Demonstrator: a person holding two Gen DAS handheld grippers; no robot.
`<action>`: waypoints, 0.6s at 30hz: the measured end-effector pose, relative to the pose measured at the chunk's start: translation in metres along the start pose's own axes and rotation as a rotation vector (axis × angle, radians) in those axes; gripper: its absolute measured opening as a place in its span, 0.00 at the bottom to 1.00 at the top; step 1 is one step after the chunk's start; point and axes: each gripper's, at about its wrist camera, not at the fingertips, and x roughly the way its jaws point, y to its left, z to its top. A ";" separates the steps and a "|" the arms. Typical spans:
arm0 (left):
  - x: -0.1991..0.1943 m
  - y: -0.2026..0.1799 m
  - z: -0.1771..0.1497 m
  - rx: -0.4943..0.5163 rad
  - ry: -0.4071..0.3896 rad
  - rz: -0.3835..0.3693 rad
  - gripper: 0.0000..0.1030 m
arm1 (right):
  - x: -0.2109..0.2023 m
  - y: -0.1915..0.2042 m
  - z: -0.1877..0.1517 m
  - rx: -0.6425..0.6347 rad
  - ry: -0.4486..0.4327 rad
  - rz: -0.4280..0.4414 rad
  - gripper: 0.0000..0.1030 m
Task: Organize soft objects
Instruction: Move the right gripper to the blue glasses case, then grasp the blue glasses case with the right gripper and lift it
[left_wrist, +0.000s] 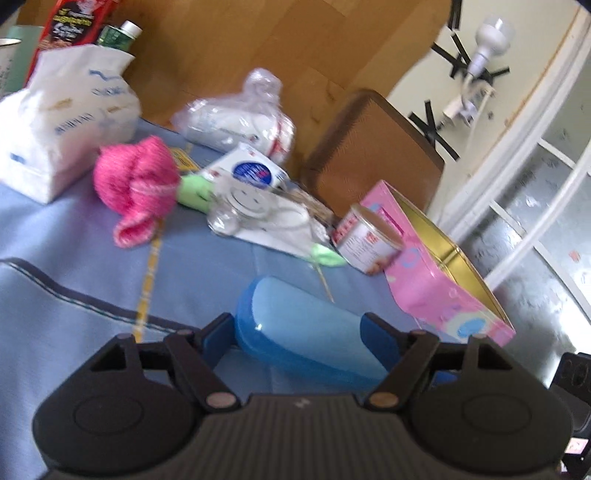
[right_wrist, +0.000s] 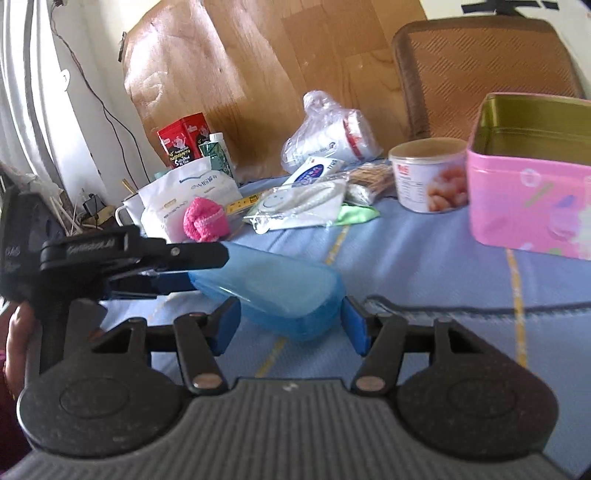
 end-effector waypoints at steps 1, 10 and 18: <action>0.001 -0.002 -0.001 0.009 -0.001 -0.003 0.77 | -0.003 -0.001 -0.002 -0.006 -0.006 -0.003 0.61; -0.018 0.009 0.002 0.039 -0.081 0.070 0.90 | -0.003 0.006 -0.007 -0.103 -0.023 -0.026 0.74; -0.016 0.017 0.002 0.006 -0.071 0.026 0.90 | 0.007 0.016 -0.012 -0.187 0.007 -0.048 0.77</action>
